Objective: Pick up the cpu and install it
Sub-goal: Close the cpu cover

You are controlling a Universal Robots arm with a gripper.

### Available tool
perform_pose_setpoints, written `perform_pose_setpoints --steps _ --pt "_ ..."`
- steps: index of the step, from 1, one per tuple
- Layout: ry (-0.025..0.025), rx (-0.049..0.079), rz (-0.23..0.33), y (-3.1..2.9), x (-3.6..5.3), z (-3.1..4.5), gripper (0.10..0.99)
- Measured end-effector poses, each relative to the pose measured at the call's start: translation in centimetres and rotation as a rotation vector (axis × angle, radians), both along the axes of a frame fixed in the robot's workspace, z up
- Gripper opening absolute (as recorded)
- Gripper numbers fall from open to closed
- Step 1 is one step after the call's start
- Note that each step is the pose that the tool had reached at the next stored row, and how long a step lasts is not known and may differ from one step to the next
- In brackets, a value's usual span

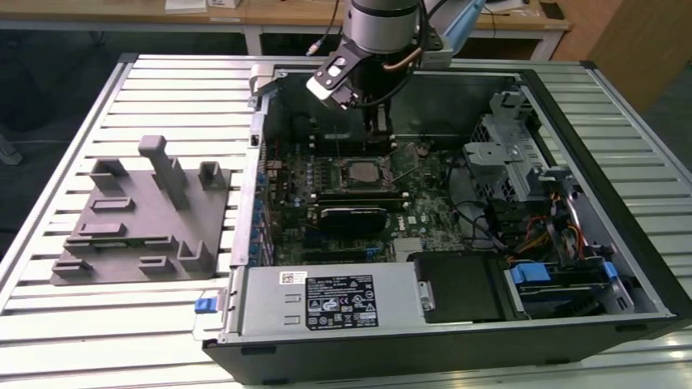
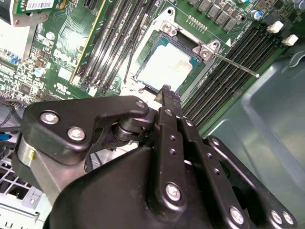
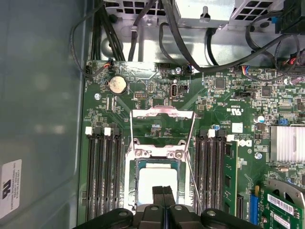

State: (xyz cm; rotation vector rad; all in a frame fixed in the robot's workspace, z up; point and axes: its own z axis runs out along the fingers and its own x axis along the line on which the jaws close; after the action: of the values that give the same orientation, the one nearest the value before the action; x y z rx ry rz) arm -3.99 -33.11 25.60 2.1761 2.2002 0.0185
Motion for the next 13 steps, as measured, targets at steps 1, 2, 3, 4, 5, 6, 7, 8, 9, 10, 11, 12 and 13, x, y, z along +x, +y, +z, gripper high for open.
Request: perform_pose_setpoints --steps 1,2,3,4,5,6,7,8,9,10,11,12,13 --pt "0.0 0.0 0.0 0.0 0.0 0.1 0.106" --pt "0.0 0.0 0.0 0.0 0.0 0.17 0.106" --pt "-0.0001 0.0 0.0 0.0 0.0 0.19 0.106" --pt "-0.0002 0.0 0.0 0.0 0.0 0.19 0.106" --pt "-0.0002 0.0 0.0 0.0 0.0 0.19 0.106" --pt "-0.0002 0.0 0.0 0.0 0.0 0.19 0.106" --pt "-0.0001 0.0 0.0 0.0 0.0 0.19 0.106" --pt "-0.0001 0.0 0.0 0.0 0.0 0.19 0.106" --pt "0.0 0.0 0.0 0.0 0.01 0.2 0.106" --pt "-0.0001 0.0 0.0 0.0 0.03 0.2 0.106" --pt "0.0 0.0 0.0 0.0 0.08 0.2 0.106" --pt "0.0 0.0 0.0 0.0 0.15 0.2 0.106" --pt "-0.0001 0.0 0.0 0.0 0.25 0.2 0.106"
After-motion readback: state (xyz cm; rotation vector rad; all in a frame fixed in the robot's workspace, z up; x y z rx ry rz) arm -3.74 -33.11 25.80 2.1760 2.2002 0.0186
